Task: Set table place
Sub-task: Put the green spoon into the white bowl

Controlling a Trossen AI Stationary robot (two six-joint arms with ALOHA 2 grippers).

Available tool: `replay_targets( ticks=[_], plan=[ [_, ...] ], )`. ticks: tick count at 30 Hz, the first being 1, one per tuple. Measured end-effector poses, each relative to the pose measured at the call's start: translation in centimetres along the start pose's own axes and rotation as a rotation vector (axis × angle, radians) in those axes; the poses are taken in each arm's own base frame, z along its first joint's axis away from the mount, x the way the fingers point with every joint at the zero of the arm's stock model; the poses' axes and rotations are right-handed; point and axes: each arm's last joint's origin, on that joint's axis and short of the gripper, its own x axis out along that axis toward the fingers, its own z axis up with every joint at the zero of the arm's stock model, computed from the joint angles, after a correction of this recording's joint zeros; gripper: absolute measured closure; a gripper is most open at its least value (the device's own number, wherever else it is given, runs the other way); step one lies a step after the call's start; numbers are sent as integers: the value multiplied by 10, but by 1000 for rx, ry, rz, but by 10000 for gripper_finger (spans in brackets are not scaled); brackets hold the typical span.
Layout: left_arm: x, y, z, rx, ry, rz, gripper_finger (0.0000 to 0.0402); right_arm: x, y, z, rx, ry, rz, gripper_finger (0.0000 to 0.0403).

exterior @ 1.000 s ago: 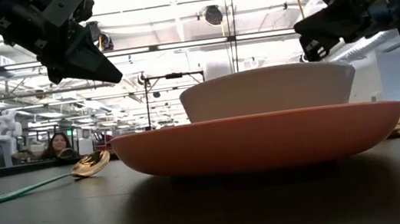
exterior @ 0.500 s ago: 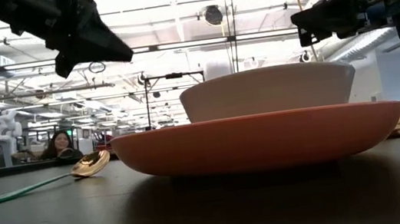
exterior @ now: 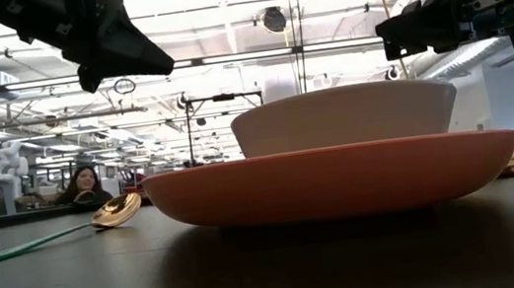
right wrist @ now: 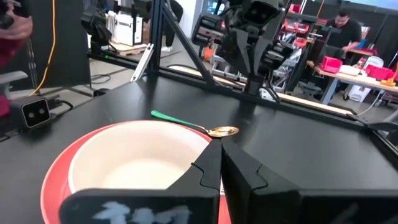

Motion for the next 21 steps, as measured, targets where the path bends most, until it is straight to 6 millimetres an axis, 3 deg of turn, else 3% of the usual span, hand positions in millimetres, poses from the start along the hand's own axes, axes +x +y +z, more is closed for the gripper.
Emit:
replay_targets(
  ticks=[7, 13, 21],
  plan=[
    [0, -1, -1, 8, 13, -20, 355, 0, 0, -1, 7, 9, -1, 403],
    [2, 1, 4, 160, -21, -11, 355, 0, 1, -4, -25, 35, 4, 403],
    [3, 3, 4, 180, -12, -16, 355, 0, 0, -3, -66, 25, 2, 403]
  ],
)
